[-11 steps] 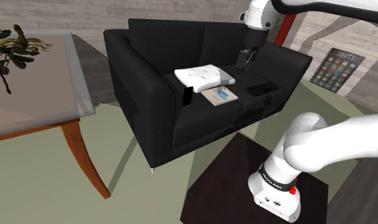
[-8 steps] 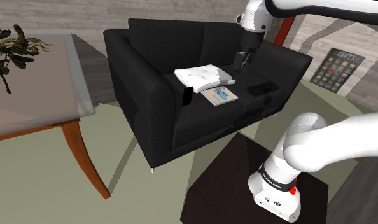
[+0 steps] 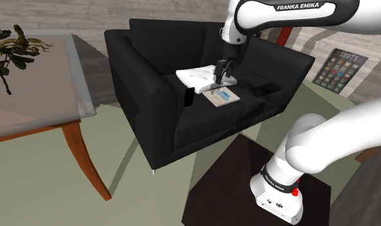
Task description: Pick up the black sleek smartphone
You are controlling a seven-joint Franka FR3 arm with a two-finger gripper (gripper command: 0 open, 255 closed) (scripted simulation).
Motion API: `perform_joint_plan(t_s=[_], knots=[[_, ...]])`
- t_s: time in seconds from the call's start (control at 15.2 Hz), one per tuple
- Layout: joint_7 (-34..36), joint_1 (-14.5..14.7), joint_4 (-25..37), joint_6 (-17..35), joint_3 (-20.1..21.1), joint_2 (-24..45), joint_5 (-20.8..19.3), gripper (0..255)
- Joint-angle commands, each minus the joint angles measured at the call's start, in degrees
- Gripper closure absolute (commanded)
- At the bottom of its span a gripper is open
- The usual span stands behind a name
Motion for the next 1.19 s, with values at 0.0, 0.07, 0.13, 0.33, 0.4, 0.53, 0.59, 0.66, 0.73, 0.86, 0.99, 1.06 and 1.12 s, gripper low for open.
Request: perform_joint_plan(t_s=[0.0, 0.07, 0.13, 0.33, 0.4, 0.53, 0.59, 0.66, 0.73, 0.86, 0.99, 1.06, 1.12], knots=[[-0.42, -0.09, 0.95, 3.48, -0.90, 4.15, 0.04, 0], [-0.62, -0.12, 1.51, 5.01, -1.30, 6.18, 0.14, 0], [-0.84, -0.14, 2.16, 6.50, -1.70, 8.25, 0.28, 0], [-1.63, -0.19, 4.56, 10.61, -2.84, 14.59, 0.95, 0], [-1.93, -0.21, 5.51, 11.86, -3.20, 16.74, 1.26, 0], [-2.60, -0.27, 7.64, 14.17, -3.87, 21.09, 2.04, 0], [-2.97, -0.32, 8.81, 15.22, -4.17, 23.29, 2.49, 0], [-3.36, -0.38, 10.06, 16.21, -4.46, 25.49, 2.99, 0], [-3.77, -0.47, 11.39, 17.12, -4.72, 27.71, 3.53, 0], [-4.62, -0.70, 14.26, 18.72, -5.15, 32.17, 4.72, 0], [-5.49, -1.06, 17.43, 20.01, -5.44, 36.66, 6.03, 0], [-5.92, -1.29, 19.13, 20.55, -5.53, 38.91, 6.71, 0], [-6.35, -1.55, 20.92, 21.01, -5.59, 41.16, 7.40, 0]])
